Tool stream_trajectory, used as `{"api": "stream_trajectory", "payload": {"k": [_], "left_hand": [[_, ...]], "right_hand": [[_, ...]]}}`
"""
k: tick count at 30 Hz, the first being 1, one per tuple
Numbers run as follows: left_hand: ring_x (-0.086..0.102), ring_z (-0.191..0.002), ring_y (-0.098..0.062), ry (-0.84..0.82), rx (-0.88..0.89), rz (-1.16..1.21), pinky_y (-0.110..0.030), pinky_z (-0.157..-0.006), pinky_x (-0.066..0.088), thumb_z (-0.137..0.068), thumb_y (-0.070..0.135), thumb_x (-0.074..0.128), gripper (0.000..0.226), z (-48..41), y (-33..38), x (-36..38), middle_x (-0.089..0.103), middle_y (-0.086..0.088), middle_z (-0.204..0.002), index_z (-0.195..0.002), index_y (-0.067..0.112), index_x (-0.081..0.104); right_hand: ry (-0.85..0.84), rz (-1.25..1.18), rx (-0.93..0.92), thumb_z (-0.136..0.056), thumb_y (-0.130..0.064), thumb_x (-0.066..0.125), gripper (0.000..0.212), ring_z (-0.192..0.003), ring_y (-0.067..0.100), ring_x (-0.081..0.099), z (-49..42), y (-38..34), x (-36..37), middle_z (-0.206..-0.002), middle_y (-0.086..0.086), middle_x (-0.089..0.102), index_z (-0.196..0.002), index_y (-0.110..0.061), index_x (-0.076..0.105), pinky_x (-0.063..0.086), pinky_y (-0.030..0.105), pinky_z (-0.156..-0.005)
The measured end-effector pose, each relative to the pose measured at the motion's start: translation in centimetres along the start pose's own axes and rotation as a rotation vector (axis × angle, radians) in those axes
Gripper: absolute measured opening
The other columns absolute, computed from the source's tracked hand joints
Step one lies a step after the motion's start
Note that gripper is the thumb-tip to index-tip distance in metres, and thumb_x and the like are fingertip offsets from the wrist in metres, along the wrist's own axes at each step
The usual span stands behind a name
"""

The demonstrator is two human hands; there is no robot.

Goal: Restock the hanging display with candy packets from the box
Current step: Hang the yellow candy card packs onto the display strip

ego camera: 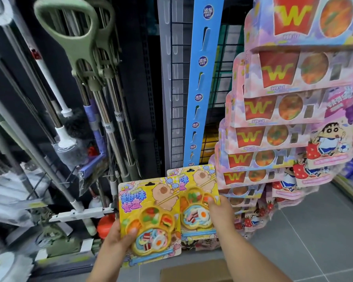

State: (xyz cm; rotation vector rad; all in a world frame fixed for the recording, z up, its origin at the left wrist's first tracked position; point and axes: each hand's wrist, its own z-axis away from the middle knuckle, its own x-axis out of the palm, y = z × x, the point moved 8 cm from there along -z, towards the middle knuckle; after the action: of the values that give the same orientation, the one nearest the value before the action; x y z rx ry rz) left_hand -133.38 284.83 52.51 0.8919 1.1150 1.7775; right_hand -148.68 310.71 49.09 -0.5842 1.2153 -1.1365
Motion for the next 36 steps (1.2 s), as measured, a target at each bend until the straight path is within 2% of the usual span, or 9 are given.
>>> {"api": "stream_trajectory", "payload": {"k": [7, 12, 18, 22, 25, 28, 31, 34, 36], "left_hand": [[0.072, -0.091, -0.033, 0.024, 0.003, -0.009, -0.057, -0.088, 0.052, -0.032, 0.06, 0.087, 0.095, -0.4, -0.1, 0.0, 0.075, -0.008, -0.103, -0.115, 0.025, 0.059], [0.072, -0.093, -0.032, 0.067, 0.009, -0.022, -0.057, -0.089, 0.051, -0.085, 0.017, 0.068, 0.032, -1.5, -0.7, -0.3, 0.074, -0.009, -0.105, -0.115, 0.024, 0.059], [0.071, -0.095, -0.034, 0.064, -0.022, -0.049, -0.057, -0.087, 0.053, -0.09, 0.011, 0.06, 0.027, -2.0, -1.6, -0.2, 0.074, -0.008, -0.105, -0.115, 0.022, 0.058], [0.071, -0.095, -0.034, 0.065, -0.03, -0.056, -0.057, -0.085, 0.053, -0.091, 0.01, 0.061, 0.026, -2.3, -1.9, 0.2, 0.074, -0.008, -0.104, -0.113, 0.024, 0.058], [0.071, -0.094, -0.032, 0.06, -0.024, -0.072, -0.056, -0.086, 0.054, -0.091, 0.01, 0.06, 0.024, -2.6, -1.8, 0.8, 0.074, -0.007, -0.103, -0.111, 0.024, 0.059], [0.071, -0.095, -0.03, 0.042, -0.022, -0.069, -0.054, -0.087, 0.054, -0.092, 0.008, 0.058, 0.025, -2.9, -1.5, 1.8, 0.074, -0.006, -0.104, -0.114, 0.022, 0.058], [0.07, -0.098, -0.029, 0.021, -0.021, -0.068, -0.053, -0.089, 0.053, -0.093, 0.009, 0.057, 0.024, -3.1, -1.2, 2.9, 0.074, -0.006, -0.105, -0.113, 0.022, 0.058], [0.07, -0.097, -0.026, -0.007, -0.008, -0.069, -0.049, -0.087, 0.054, -0.093, 0.007, 0.057, 0.025, -3.4, -0.6, 4.5, 0.075, -0.003, -0.102, -0.112, 0.023, 0.059], [0.071, -0.095, -0.025, -0.039, 0.0, -0.066, -0.048, -0.085, 0.055, -0.093, 0.005, 0.056, 0.025, -3.6, 0.0, 5.9, 0.075, -0.004, -0.101, -0.111, 0.022, 0.059]], "right_hand": [[0.027, 0.058, 0.034, -0.095, -0.028, 0.05, 0.022, -0.086, 0.025, 0.054, -0.8, 0.5, 0.3, -0.102, 0.006, 0.066, -0.107, -0.013, 0.061, 0.039, 0.031, -0.072], [0.027, 0.073, 0.064, -0.095, -0.025, 0.05, 0.021, -0.085, 0.027, 0.052, -0.7, 1.4, 0.5, -0.101, 0.008, 0.064, -0.107, -0.011, 0.06, 0.039, 0.031, -0.072], [-0.005, 0.097, 0.102, -0.095, -0.024, 0.05, 0.02, -0.086, 0.027, 0.056, -0.8, 2.9, 1.2, -0.095, 0.005, 0.063, -0.105, -0.01, 0.059, 0.044, 0.032, -0.072], [-0.051, 0.148, 0.139, -0.092, -0.036, 0.052, 0.035, -0.103, 0.028, 0.056, -0.6, 4.0, 1.5, -0.119, 0.01, 0.061, -0.118, -0.013, 0.056, 0.048, 0.043, -0.091], [0.017, 0.161, 0.153, -0.089, -0.042, 0.057, 0.063, -0.135, 0.034, 0.032, 0.0, 3.9, 0.2, -0.147, 0.014, 0.034, -0.141, -0.013, 0.038, 0.032, 0.048, -0.107], [-0.009, 0.034, 0.042, -0.092, -0.04, 0.052, 0.042, -0.119, 0.025, 0.046, 1.2, 2.1, -0.3, -0.134, 0.01, 0.045, -0.125, -0.015, 0.05, 0.043, 0.04, -0.095], [-0.261, -0.142, -0.053, -0.092, -0.05, 0.043, 0.034, -0.107, 0.014, 0.056, 2.6, 0.3, 1.2, -0.118, -0.003, 0.058, -0.112, -0.024, 0.054, 0.047, 0.034, -0.091], [-0.403, -0.153, -0.145, -0.089, -0.046, 0.054, 0.019, -0.108, 0.011, 0.059, 3.4, -1.4, 2.1, -0.111, -0.009, 0.063, -0.103, -0.033, 0.056, 0.049, 0.033, -0.094], [-0.418, -0.174, -0.214, -0.084, -0.042, 0.064, 0.021, -0.105, 0.01, 0.063, 3.3, -2.4, 2.0, -0.108, -0.01, 0.068, -0.102, -0.033, 0.058, 0.052, 0.038, -0.091]]}}
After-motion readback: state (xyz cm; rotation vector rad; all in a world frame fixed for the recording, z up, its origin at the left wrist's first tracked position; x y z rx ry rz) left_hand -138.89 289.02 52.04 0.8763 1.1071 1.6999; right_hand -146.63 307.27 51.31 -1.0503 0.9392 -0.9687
